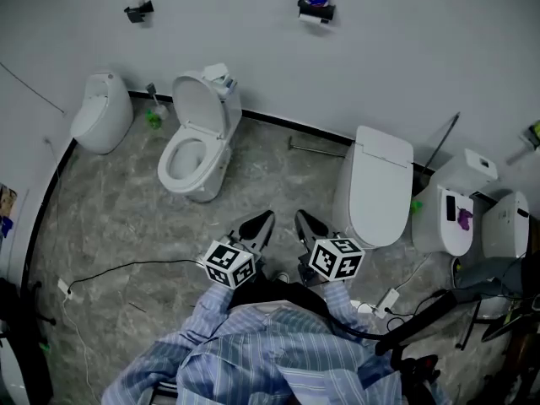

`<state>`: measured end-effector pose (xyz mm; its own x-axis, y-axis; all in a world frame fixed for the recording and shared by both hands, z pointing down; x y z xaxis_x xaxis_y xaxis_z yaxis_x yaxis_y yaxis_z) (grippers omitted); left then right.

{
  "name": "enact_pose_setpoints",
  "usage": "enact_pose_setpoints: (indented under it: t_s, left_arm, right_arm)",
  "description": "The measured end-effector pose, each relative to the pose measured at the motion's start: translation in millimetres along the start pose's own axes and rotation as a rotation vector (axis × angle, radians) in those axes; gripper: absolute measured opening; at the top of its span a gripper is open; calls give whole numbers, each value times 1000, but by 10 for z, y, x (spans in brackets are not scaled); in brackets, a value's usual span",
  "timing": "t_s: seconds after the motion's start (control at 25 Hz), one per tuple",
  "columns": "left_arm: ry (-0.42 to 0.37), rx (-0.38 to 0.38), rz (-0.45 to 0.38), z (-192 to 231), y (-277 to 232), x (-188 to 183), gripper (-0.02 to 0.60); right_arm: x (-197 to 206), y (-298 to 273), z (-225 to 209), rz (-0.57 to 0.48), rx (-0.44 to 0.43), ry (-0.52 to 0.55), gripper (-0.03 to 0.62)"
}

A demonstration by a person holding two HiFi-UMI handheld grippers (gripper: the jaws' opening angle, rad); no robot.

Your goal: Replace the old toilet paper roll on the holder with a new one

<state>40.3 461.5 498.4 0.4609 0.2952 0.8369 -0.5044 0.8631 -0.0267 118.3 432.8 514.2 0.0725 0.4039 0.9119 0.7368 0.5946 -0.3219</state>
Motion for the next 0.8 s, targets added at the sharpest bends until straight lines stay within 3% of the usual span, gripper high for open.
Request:
enact_pose_setpoints:
  t_s: [0.36, 0.8]
  left_arm:
    - [1, -6, -9, -17, 7, -19, 6]
    - [12, 26, 44, 4, -307, 4, 6]
  right_arm:
    - [8, 57, 10, -13, -3, 4, 5]
    - [33, 48, -249, 1, 22, -52, 5]
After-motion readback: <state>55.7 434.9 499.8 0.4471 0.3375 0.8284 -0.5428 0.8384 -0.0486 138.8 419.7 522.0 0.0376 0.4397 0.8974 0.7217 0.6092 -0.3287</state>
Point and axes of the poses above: the fingertips, and each gripper's own axes: y backward along the fingers, z to its left, x out of its underside, the point moved 1 cm from there along y, backward along the fingers, and after that the axes turned 13 degrees about y, right-handed, at the moved point
